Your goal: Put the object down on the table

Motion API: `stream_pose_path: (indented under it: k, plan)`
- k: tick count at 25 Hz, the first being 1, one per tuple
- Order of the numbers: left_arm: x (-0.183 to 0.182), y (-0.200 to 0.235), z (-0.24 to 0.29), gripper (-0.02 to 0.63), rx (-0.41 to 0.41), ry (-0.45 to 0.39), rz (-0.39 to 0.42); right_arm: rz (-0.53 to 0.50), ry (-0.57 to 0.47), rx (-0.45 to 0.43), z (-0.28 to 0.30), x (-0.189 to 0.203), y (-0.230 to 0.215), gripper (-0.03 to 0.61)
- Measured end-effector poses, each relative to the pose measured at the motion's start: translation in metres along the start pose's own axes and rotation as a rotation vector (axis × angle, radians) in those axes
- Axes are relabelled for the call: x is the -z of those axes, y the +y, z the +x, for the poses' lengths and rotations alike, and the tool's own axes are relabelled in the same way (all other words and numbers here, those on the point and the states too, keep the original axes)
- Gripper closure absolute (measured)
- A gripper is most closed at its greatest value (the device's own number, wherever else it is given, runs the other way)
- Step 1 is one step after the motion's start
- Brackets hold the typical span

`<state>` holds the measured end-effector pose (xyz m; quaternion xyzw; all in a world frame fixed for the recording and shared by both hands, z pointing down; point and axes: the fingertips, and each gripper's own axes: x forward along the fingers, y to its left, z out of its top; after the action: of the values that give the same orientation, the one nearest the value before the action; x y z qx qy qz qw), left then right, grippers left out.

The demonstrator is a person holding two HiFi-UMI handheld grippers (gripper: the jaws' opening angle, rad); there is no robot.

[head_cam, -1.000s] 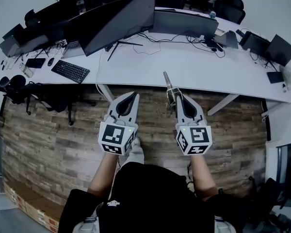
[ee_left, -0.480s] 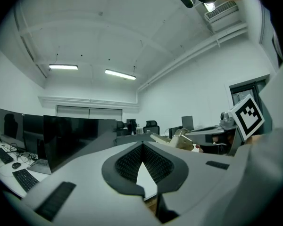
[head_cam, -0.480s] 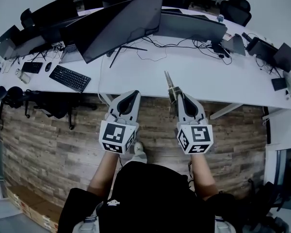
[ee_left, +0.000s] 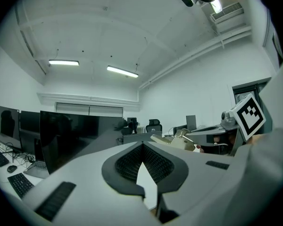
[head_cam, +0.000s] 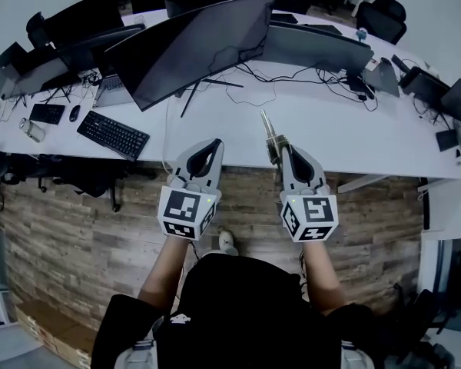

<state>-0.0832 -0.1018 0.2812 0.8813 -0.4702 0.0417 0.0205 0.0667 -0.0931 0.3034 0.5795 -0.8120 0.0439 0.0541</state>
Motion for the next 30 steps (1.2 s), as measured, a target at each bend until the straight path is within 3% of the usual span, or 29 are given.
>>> stream_pose_path:
  k: [10,20,30]
  plan:
    - [0.026,0.045,0.033,0.600,0.031,0.048,-0.028,0.002,0.060,0.022,0.054,0.022,0.007,0.552]
    - [0.052,0.041,0.061,0.600,0.059,0.098,-0.044,0.004,0.105,0.026,0.069,0.044,-0.010,0.552]
    - [0.073,0.041,0.094,0.600,0.007,0.142,-0.074,0.006,0.139,-0.047,0.102,0.065,-0.031,0.552]
